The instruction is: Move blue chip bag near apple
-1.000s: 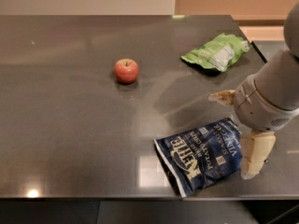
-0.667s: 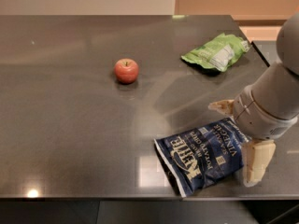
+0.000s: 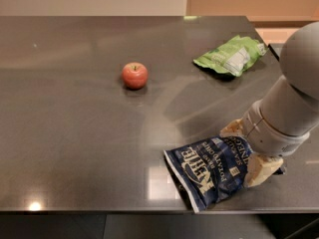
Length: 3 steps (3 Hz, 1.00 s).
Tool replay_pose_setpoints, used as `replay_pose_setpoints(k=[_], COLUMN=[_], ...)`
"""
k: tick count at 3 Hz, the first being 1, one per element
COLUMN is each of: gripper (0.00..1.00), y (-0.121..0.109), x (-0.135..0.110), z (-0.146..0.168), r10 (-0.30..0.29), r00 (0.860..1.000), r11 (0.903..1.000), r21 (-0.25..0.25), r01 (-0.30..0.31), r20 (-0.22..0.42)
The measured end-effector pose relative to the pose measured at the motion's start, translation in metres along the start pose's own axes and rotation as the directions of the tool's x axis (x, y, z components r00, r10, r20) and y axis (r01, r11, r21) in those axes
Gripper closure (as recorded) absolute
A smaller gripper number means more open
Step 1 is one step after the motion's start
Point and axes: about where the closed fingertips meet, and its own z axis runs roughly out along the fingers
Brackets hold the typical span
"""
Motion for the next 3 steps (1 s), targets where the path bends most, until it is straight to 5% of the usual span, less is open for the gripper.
replay_pose_setpoints(k=[2, 3], gripper=[0.87, 1.00], y=[-0.019, -0.047], x=[-0.005, -0.010], z=[-0.017, -0.039], r10=[0.011, 0.034], r00=[1.000, 0.999], r11=[0.9991, 0.9963], r21=[0.042, 0.079], r01=[-0.011, -0.034], r20=[0.001, 0.011])
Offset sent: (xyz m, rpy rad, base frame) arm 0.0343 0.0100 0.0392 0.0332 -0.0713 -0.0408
